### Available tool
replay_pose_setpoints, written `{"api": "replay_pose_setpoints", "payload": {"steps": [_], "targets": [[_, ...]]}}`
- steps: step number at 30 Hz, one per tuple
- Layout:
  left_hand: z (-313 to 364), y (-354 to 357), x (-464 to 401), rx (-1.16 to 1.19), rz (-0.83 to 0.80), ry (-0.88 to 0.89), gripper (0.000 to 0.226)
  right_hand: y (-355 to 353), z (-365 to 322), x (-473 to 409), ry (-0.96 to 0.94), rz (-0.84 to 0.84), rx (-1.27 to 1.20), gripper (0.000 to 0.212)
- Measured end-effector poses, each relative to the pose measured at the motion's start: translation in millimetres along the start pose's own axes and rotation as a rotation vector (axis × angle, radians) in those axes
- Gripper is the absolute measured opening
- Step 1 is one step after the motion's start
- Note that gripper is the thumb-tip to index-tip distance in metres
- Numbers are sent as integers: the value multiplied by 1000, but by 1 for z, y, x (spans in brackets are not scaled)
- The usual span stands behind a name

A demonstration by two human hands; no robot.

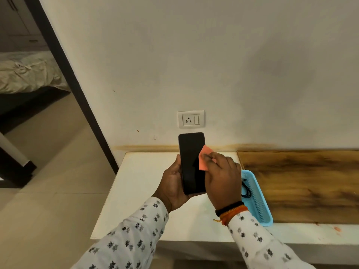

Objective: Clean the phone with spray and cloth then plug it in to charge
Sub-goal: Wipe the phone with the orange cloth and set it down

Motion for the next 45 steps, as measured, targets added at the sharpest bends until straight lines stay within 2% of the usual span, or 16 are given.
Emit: {"api": "replay_pose_setpoints", "payload": {"steps": [10, 16, 21, 26, 30, 34, 38, 42, 45], "targets": [[-14, 2, 3, -6, 19, -80, 62, -1, -2, -43, 133, 20, -53, 30], [-17, -6, -2, -35, 100, -71, 57, 2, -42, -41, -38, -40, -54, 31], [-9, -15, -5, -33, 132, -31, 42, 6, -55, -19, -202, -87, -36, 30], [-5, -14, -2, 7, 109, -38, 54, 1, -50, 7, -161, -97, -57, 47], [2, -12, -2, 4, 65, -23, 74, -2, -51, 32, -202, -114, -66, 47], [13, -9, -4, 36, 43, 16, 77, -5, -48, 59, -288, -122, -70, 44], [11, -8, -3, 25, 32, 9, 74, -10, -27, 50, -197, -43, -47, 27], [-1, -2, -1, -19, 39, -44, 67, -15, -20, 4, -80, 22, -48, 27], [0, 4, -3, -11, 55, -48, 67, -12, -30, -10, -96, 18, -62, 30]]}}
Point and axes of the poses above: each hand's wrist, its own x-axis away from the middle knuckle, its own y-axis out of the palm, z = x × y, the point moved 7 cm from there along -x, towards the middle knuckle, and after that the axes turned 10 degrees about z, right-handed, at the moved point
